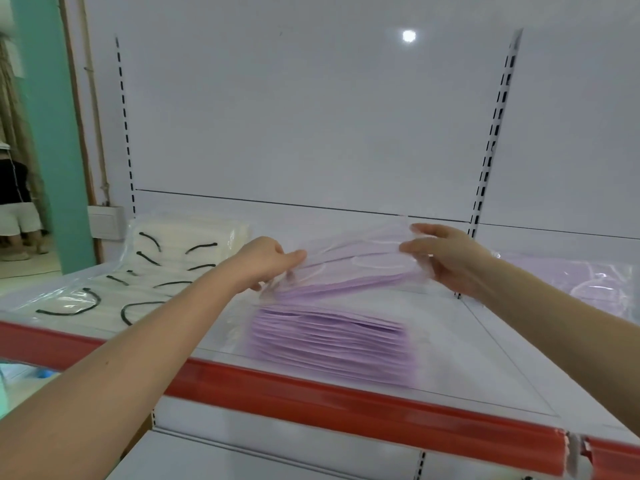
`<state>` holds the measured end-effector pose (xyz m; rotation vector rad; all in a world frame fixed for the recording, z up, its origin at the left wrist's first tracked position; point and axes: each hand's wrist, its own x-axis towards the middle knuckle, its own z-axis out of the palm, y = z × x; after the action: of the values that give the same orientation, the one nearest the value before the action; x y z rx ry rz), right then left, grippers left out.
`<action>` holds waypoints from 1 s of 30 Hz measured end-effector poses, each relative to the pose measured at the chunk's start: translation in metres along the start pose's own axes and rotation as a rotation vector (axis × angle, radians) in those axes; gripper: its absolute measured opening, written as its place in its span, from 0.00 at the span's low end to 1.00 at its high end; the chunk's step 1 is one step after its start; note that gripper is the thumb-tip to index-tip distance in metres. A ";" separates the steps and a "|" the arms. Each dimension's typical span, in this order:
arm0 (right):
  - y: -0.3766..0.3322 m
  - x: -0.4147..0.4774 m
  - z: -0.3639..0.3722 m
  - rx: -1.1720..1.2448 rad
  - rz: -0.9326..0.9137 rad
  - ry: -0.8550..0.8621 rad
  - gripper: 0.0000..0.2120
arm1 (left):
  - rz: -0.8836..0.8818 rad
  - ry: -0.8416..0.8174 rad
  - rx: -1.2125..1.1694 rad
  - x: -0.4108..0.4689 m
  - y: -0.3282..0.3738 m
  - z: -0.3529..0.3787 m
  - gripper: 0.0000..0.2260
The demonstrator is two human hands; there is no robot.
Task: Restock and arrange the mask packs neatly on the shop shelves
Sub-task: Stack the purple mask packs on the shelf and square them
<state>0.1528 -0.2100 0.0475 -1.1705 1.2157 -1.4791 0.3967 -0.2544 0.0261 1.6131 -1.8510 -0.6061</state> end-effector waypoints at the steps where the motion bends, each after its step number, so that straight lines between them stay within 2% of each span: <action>1: -0.007 -0.003 -0.003 0.025 -0.035 -0.009 0.19 | -0.005 0.041 -0.064 0.001 0.000 0.000 0.18; 4: -0.024 -0.007 -0.020 0.075 -0.111 -0.039 0.19 | -0.055 0.089 -0.292 0.000 0.009 -0.001 0.22; 6: -0.031 -0.009 -0.038 0.131 -0.128 -0.055 0.18 | -0.115 0.002 -0.488 -0.005 0.020 0.001 0.29; 7: -0.033 -0.010 -0.048 0.153 -0.134 -0.060 0.18 | -0.131 -0.077 -0.587 -0.009 0.027 0.002 0.28; 10: -0.035 -0.014 -0.082 0.121 -0.166 -0.068 0.34 | -0.097 -0.295 -0.902 -0.020 0.051 0.012 0.17; 12: -0.034 -0.018 -0.110 0.073 -0.179 -0.072 0.30 | -0.055 -0.310 -1.005 -0.025 0.070 0.027 0.11; 14: -0.032 -0.031 -0.139 0.052 -0.154 -0.094 0.24 | -0.001 -0.235 -1.007 -0.033 0.089 0.048 0.03; 15: -0.031 -0.037 -0.154 0.039 -0.140 -0.098 0.22 | 0.032 -0.194 -1.003 -0.038 0.099 0.060 0.02; 17: -0.030 -0.049 -0.184 -0.019 -0.127 -0.094 0.17 | 0.108 -0.106 -0.990 -0.050 0.119 0.087 0.07; 19: -0.032 -0.062 -0.211 -0.056 -0.118 -0.054 0.05 | 0.195 -0.003 -0.973 -0.065 0.140 0.114 0.09; 20: -0.032 -0.066 -0.226 -0.074 -0.133 -0.031 0.08 | 0.241 0.035 -0.963 -0.072 0.150 0.127 0.09; 21: -0.031 -0.069 -0.240 -0.089 -0.149 -0.016 0.17 | 0.286 0.060 -0.953 -0.078 0.160 0.140 0.09; 22: -0.031 -0.073 -0.253 -0.102 -0.158 0.010 0.19 | 0.315 0.066 -0.951 -0.084 0.169 0.151 0.09; 24: -0.028 -0.080 -0.276 -0.073 -0.171 0.036 0.16 | 0.320 0.058 -0.951 -0.093 0.181 0.172 0.11; 25: -0.024 -0.081 -0.289 -0.049 -0.181 0.033 0.17 | 0.303 0.037 -0.947 -0.096 0.184 0.180 0.11; 28: -0.005 -0.093 -0.310 -0.079 -0.155 0.038 0.18 | 0.232 -0.174 -0.941 -0.105 0.187 0.193 0.08; 30: 0.009 -0.098 -0.320 -0.136 -0.128 0.016 0.27 | 0.205 -0.282 -0.855 -0.107 0.184 0.197 0.17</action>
<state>-0.1432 -0.0609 -0.0007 -1.3510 1.2897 -1.5213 0.1366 -0.1296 -0.0037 0.7917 -1.5627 -1.3491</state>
